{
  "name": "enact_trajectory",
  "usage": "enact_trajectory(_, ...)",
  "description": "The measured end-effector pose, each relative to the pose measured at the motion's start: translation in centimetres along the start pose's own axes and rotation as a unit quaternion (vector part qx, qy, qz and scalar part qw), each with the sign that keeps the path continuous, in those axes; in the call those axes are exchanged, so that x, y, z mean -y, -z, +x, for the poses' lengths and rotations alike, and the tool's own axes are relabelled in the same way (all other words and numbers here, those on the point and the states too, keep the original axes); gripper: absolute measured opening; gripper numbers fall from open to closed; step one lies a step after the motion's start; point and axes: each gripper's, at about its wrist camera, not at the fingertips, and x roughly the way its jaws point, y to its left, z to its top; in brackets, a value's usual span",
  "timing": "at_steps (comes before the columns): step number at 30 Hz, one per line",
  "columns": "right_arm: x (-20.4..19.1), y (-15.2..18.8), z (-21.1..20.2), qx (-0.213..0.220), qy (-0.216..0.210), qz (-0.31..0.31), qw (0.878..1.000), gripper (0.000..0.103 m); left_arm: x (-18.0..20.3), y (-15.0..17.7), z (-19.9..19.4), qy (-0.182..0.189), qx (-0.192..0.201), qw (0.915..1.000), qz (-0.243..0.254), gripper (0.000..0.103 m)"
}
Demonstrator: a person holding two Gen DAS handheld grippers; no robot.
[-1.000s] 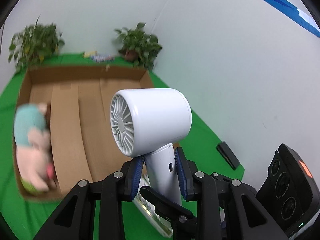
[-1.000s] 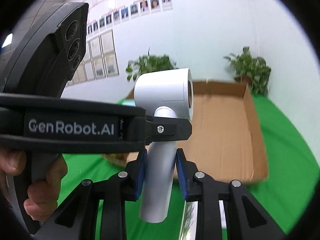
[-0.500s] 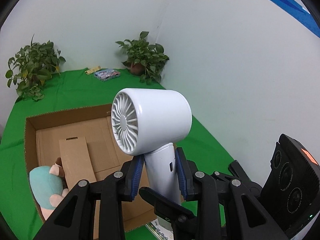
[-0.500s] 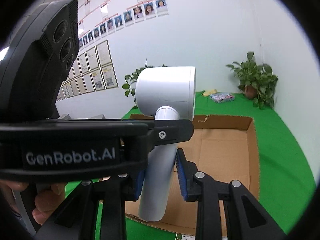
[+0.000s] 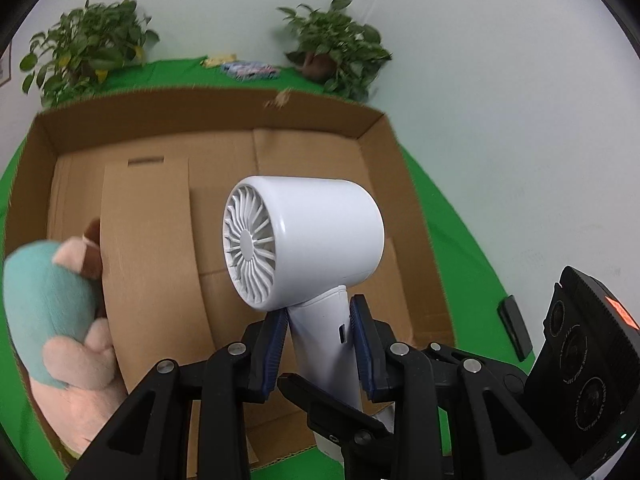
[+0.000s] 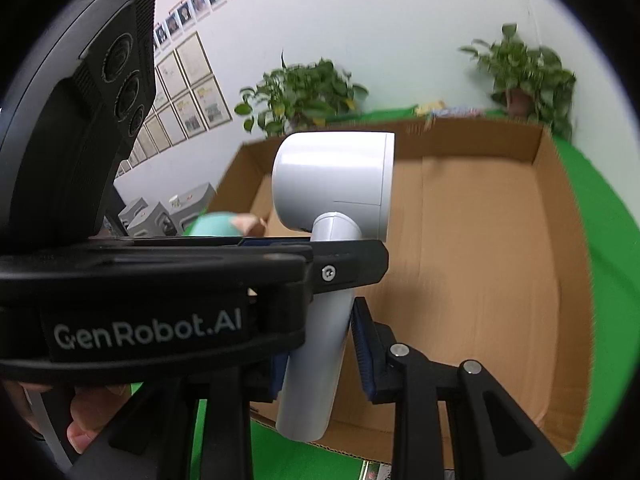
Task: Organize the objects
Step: 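Lift the hair dryer and carry it over the tray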
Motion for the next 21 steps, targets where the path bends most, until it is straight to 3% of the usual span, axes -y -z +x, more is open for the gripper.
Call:
enact_trajectory(12, 2.5, 4.0, 4.0, -0.040, -0.005, 0.040, 0.998, 0.025, -3.2, 2.9, 7.6, -0.011, -0.044, 0.9982, -0.040, 0.028)
enact_trajectory(21, 3.8, 5.4, 5.5, -0.052, 0.013, 0.075, 0.996, 0.023, -3.1, 3.1, 9.6, -0.027, -0.063, 0.9972, -0.029, 0.028)
